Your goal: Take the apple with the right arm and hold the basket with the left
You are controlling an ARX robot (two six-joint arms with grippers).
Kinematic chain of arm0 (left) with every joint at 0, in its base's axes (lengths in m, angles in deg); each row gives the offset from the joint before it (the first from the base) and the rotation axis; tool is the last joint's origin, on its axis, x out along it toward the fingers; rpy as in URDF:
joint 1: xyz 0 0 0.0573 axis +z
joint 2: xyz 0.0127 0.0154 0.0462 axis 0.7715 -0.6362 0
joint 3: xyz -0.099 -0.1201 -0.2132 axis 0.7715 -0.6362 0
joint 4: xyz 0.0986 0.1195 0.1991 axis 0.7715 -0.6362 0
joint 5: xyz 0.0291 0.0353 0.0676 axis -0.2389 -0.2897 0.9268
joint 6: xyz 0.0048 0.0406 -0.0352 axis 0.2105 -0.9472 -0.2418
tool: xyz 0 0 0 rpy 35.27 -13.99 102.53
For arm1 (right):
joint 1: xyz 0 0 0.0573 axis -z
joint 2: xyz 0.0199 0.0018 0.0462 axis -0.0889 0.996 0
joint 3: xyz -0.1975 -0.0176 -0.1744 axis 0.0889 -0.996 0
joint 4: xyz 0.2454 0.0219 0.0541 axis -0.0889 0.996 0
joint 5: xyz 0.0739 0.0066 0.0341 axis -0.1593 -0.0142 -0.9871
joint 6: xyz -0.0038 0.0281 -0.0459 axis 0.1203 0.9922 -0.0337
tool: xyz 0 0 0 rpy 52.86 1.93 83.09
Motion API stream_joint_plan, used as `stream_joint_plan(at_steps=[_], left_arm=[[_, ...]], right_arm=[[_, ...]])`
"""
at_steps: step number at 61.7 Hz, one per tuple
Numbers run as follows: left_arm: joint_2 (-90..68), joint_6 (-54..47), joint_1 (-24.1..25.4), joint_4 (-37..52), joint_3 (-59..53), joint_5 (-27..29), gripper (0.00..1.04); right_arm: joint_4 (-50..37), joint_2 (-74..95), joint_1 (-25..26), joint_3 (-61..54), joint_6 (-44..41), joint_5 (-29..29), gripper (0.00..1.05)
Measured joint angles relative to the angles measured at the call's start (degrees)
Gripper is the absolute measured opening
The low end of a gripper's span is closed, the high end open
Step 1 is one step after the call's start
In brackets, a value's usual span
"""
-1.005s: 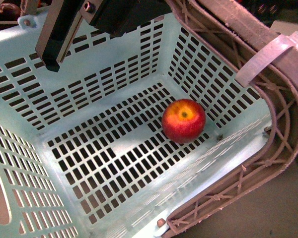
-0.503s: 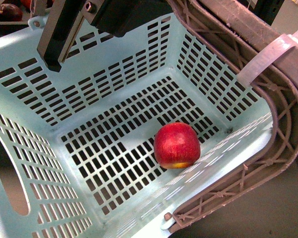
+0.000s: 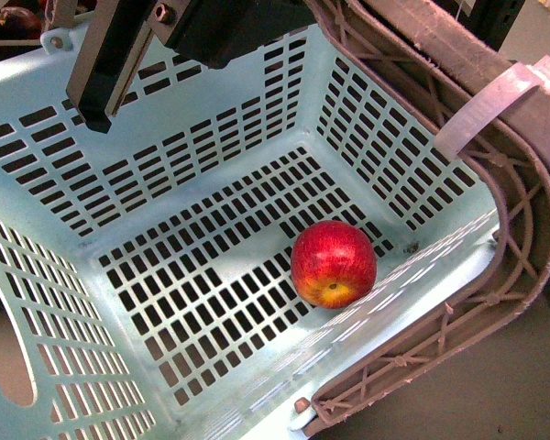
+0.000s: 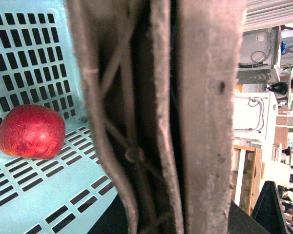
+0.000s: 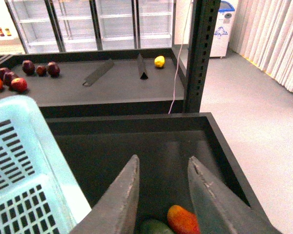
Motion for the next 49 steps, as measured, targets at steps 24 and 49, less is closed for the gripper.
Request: stream_joint_plan(at_steps=[24,49], left_arm=[[0.0,-0.04,0.0,0.0,0.0,-0.02,0.17],[0.0,-0.02,0.0,0.0,0.0,-0.07,0.17]], right_arm=[[5.27,-13.22,0.04,-8.11,-0.11,-0.15,0.02],[10.32,-23.23,0.04,-12.07,-0.13,-0.04,0.02]])
